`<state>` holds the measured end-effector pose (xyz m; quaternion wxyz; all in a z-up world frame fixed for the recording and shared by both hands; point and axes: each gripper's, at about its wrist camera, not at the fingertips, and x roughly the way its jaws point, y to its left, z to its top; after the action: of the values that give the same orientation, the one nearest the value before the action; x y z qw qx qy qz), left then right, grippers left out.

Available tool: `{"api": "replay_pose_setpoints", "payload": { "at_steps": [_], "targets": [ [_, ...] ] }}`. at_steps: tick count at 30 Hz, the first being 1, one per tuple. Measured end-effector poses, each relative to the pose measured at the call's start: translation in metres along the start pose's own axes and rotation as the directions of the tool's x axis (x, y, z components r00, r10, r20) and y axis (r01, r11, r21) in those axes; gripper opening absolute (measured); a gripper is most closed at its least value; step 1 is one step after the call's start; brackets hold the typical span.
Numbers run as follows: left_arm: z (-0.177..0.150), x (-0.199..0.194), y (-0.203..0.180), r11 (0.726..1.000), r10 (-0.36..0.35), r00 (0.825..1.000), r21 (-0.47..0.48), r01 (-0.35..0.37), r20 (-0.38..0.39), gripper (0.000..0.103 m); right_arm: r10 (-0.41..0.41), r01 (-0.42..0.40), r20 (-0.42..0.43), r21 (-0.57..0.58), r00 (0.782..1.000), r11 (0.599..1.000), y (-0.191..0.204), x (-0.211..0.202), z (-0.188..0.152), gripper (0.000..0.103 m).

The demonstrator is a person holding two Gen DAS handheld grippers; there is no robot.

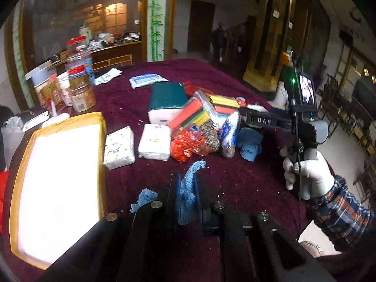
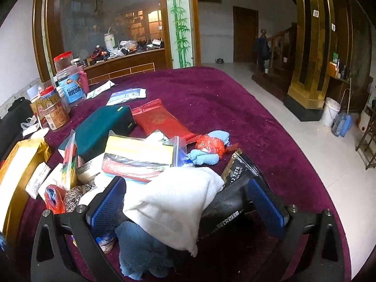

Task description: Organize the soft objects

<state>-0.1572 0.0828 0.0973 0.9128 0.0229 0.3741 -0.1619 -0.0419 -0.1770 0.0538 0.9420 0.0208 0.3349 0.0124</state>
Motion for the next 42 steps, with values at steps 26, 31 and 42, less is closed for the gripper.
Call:
{"api": "replay_pose_setpoints", "payload": {
  "at_steps": [26,31,42],
  "targets": [
    [-0.052,-0.072,0.07,0.975,0.005,0.985,-0.221,0.034,0.173,0.011,0.36,-0.375,-0.244,-0.019,0.901,0.927,0.079,-0.002,0.052,0.092],
    [-0.057,-0.076,0.075,0.97,-0.002,0.984,-0.24,0.046,0.181,0.011,0.381,-0.406,-0.368,0.011,0.848,0.914,0.097,0.041,0.044,0.034],
    [-0.047,-0.074,0.112,0.952,0.039,0.983,-0.306,0.018,0.181,0.011,0.482,-0.489,-0.22,0.024,0.848,0.872,0.099,-0.017,0.075,0.015]
  ]
}}
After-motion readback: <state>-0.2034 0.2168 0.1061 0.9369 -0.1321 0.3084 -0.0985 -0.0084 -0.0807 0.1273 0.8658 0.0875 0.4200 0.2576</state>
